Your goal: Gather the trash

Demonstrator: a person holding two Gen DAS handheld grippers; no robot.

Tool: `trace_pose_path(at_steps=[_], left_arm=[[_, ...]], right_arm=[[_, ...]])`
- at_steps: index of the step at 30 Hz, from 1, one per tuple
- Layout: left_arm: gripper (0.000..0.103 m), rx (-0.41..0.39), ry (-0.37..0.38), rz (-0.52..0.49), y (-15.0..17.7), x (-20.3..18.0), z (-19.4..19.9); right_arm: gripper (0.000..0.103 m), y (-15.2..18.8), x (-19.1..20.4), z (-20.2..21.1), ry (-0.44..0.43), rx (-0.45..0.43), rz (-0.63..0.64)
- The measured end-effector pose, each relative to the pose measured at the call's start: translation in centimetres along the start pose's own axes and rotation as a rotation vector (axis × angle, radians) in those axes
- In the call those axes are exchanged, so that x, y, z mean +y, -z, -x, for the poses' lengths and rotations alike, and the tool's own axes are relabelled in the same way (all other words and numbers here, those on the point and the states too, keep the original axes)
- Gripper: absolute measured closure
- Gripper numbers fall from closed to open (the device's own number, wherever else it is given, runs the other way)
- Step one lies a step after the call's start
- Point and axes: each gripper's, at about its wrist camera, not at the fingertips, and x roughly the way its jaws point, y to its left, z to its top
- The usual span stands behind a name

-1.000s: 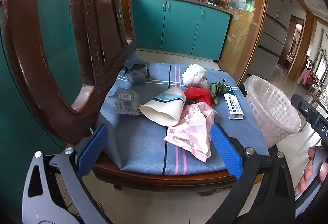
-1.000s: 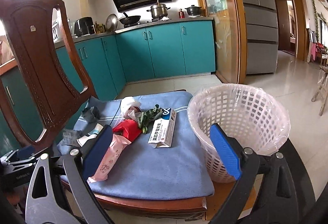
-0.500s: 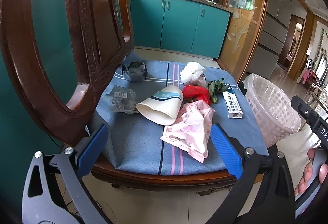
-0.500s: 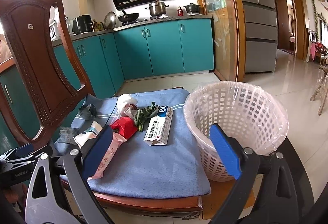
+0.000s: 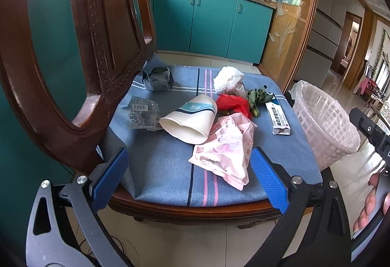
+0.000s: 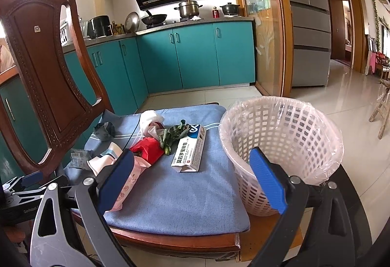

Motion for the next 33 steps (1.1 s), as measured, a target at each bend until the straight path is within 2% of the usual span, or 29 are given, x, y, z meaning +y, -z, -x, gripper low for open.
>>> trace_pose_path(at_steps=[3, 7, 10, 13, 18, 20, 22, 23, 25, 28, 33], left_arm=[[0.006, 0.024, 0.015, 0.007, -0.6, -0.2, -1.4], [0.027, 0.098, 0.059, 0.047, -1.5, 0.0, -4.4], [0.036, 0.161, 0.094, 0.117, -1.6, 0.8, -6.8], [0.042, 0.187, 0.123, 0.182, -1.7, 1.5, -8.3], [0.048, 0.195, 0.164, 0.227, -2.5, 1.5, -10.1], [0.057, 0.2, 0.165, 0.233, -2.8, 1.4, -11.1], [0.082, 0.206, 0.174, 0.235, -3.0, 1.3, -11.9], [0.087, 0.208, 0.179, 0.236, -3.0, 1.3, -12.2], [0.095, 0.186, 0.182, 0.233, -3.0, 1.2, -11.7], [0.097, 0.107, 0.138, 0.185, -3.7, 0.6, -9.2], [0.097, -0.091, 0.089, 0.069, -4.0, -0.7, -2.5]], right_arm=[[0.01, 0.2, 0.1, -0.2, -0.001, 0.012, 0.001], [0.01, 0.4, 0.8, -0.5, -0.002, 0.021, 0.018], [0.01, 0.5, 0.9, -0.8, -0.001, 0.03, 0.027], [0.01, 0.6, 0.7, -0.9, 0.0, 0.037, 0.023], [0.01, 0.7, 0.8, -1.3, 0.001, 0.047, 0.03], [0.01, 0.8, 1.0, -1.5, 0.003, 0.053, 0.036], [0.01, 1.0, 1.3, -2.0, 0.006, 0.063, 0.052], [0.01, 1.2, 1.4, -2.4, 0.011, 0.073, 0.063], [0.01, 1.4, 1.6, -3.3, 0.026, 0.087, 0.087], [0.01, 1.7, 2.0, -5.8, 0.045, 0.136, 0.128], [0.01, 1.8, 2.2, -10.7, 0.04, 0.23, 0.136]])
